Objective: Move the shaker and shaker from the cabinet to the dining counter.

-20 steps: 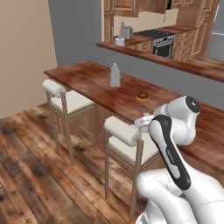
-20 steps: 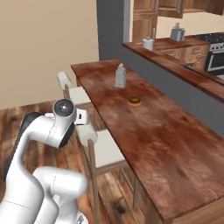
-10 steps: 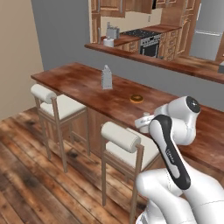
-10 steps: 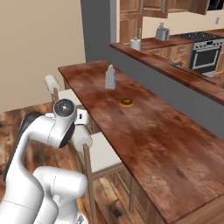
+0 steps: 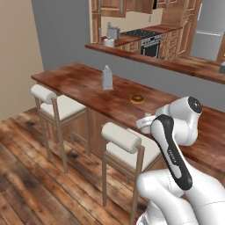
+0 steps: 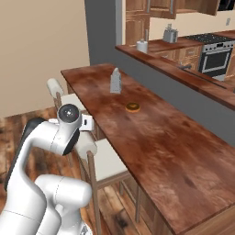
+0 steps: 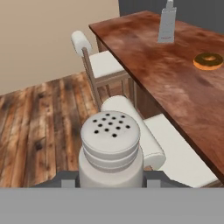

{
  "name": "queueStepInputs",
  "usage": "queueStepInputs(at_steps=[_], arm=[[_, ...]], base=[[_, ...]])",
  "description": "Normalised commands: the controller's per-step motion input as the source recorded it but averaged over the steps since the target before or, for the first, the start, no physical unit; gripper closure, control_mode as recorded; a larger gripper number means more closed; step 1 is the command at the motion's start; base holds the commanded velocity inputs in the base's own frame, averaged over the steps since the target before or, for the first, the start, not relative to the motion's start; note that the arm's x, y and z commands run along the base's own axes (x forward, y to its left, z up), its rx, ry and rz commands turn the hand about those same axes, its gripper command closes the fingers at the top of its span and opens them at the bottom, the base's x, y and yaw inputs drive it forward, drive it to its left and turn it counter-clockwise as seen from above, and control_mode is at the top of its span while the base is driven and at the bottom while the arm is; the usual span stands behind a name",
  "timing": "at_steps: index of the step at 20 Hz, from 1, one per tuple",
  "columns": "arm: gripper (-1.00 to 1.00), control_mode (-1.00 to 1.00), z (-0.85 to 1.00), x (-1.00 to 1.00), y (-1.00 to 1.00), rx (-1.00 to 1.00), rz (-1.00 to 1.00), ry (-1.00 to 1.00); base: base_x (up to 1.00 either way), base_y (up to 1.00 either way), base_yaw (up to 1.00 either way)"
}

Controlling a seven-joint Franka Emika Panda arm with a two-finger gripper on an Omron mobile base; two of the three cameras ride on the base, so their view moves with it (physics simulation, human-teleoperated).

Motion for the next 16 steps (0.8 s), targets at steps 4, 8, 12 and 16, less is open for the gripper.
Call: queueStepInputs(at_steps=[4, 8, 12, 16], arm=[[1.0, 1.0, 0.0, 0.0, 0.0, 0.0, 0.0, 0.0], [1.0, 1.0, 0.0, 0.0, 0.0, 0.0, 0.0, 0.0], [1.0, -1.0, 0.0, 0.0, 0.0, 0.0, 0.0, 0.0], [1.0, -1.0, 0.0, 0.0, 0.0, 0.0, 0.0, 0.0]], base=[[0.0, 0.0, 0.0], [0.0, 0.0, 0.0], [0.0, 0.0, 0.0], [0.0, 0.0, 0.0]])
